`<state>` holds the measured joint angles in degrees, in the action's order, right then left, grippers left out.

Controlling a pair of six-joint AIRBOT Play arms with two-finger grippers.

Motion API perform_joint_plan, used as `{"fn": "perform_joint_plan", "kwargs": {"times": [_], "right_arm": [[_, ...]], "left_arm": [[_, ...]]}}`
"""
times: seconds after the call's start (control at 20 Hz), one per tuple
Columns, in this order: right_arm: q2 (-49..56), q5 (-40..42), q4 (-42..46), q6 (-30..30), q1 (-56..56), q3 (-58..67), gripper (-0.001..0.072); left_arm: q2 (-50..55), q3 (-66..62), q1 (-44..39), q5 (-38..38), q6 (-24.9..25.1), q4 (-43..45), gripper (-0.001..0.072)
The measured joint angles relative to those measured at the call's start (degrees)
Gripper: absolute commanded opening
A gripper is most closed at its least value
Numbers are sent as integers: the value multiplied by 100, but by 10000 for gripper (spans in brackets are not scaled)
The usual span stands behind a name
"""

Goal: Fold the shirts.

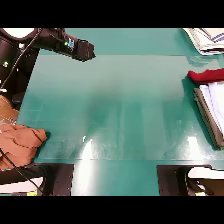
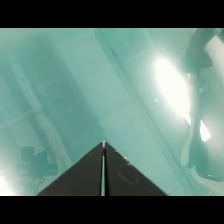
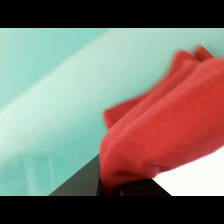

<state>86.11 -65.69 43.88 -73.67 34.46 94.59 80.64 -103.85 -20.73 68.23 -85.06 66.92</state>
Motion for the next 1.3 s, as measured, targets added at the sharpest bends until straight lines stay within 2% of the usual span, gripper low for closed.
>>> {"fn": "perform_joint_plan", "kwargs": {"times": [0.3, 0.55, 0.7, 1.0, 1.05, 1.15, 1.2, 1.25, 1.3], "right_arm": [[-9, -146, -551, 186, 201, 1086, 18], [-66, -787, -153, 205, 361, 1840, 18], [-299, -1172, 339, 192, 520, 1534, 19], [-1250, -1598, 1480, 162, 1152, -125, 22], [-1421, -1650, 1668, 162, 1281, -396, 45], [-1759, -1718, 2061, 157, 1565, -922, 331], [-1921, -1755, 2212, 160, 1707, -1178, 421], [-2057, -1764, 2339, 157, 1843, -1401, 471], [-2184, -1768, 2487, 157, 1991, -1624, 471]], "left_arm": [[0, 0, -22, -4, -2, -9, 27], [0, 0, -22, -4, -2, -9, 26], [0, 0, -22, 13, -2, -9, 27], [0, 0, -22, 186, 50, -4, 26], [0, 0, -22, 214, 92, -4, 27], [0, 0, -22, 251, 162, -2, 27], [0, 0, -22, 251, 184, -4, 26], [0, 0, -22, 262, 203, -2, 27], [0, 0, -22, 275, 219, -2, 26]]}}
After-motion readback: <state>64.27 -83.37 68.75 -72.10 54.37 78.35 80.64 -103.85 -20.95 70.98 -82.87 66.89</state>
